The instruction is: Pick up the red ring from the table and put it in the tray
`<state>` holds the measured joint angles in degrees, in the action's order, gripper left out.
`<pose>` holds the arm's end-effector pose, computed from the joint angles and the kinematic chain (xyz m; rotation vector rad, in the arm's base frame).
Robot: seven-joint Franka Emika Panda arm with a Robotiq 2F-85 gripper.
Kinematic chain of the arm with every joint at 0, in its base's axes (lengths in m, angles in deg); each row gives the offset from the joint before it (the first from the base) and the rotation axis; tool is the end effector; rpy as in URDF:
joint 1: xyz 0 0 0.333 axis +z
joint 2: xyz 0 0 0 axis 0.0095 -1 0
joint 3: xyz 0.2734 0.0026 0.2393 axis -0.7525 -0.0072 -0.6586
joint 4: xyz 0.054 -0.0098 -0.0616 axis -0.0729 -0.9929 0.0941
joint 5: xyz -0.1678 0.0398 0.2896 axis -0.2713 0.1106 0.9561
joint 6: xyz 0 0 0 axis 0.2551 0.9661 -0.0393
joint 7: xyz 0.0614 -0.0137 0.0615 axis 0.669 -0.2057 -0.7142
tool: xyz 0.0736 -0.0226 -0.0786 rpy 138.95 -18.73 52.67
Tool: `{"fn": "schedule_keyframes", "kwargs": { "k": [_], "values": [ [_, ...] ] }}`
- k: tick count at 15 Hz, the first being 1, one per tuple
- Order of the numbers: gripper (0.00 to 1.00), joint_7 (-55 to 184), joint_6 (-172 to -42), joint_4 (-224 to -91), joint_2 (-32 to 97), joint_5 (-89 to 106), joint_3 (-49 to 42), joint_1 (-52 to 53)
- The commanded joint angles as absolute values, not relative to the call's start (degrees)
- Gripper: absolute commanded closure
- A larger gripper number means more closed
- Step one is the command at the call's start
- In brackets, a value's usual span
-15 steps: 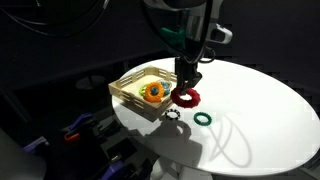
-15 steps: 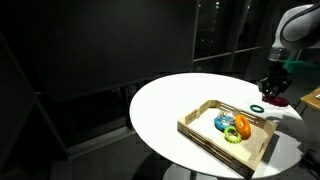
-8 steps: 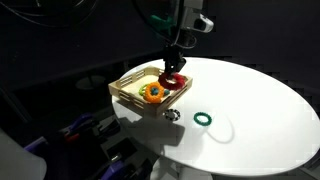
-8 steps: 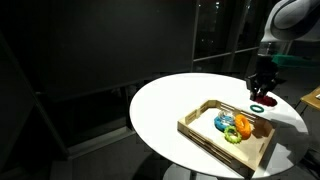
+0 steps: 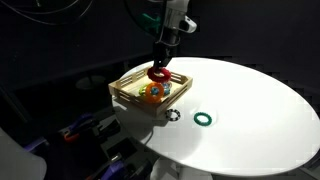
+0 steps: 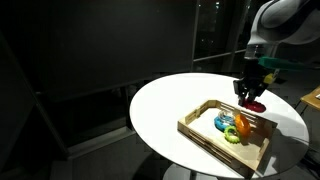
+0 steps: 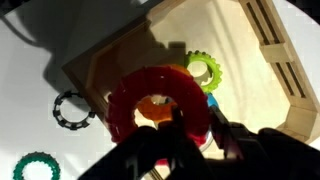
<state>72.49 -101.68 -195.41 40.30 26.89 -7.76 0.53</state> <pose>0.4795 0.0219 0.3640 -2.8944 0.5755 0.2926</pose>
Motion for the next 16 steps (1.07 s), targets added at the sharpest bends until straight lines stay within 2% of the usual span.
{"fn": "schedule_keyframes", "kwargs": {
  "k": [1, 16],
  "values": [
    [0.9, 73.8, -100.4, -192.3, 37.3, 28.6, -8.8, 1.4],
    [0.89, 84.1, -109.3, -189.8, 31.5, 18.9, -8.0, 6.1]
  ]
}}
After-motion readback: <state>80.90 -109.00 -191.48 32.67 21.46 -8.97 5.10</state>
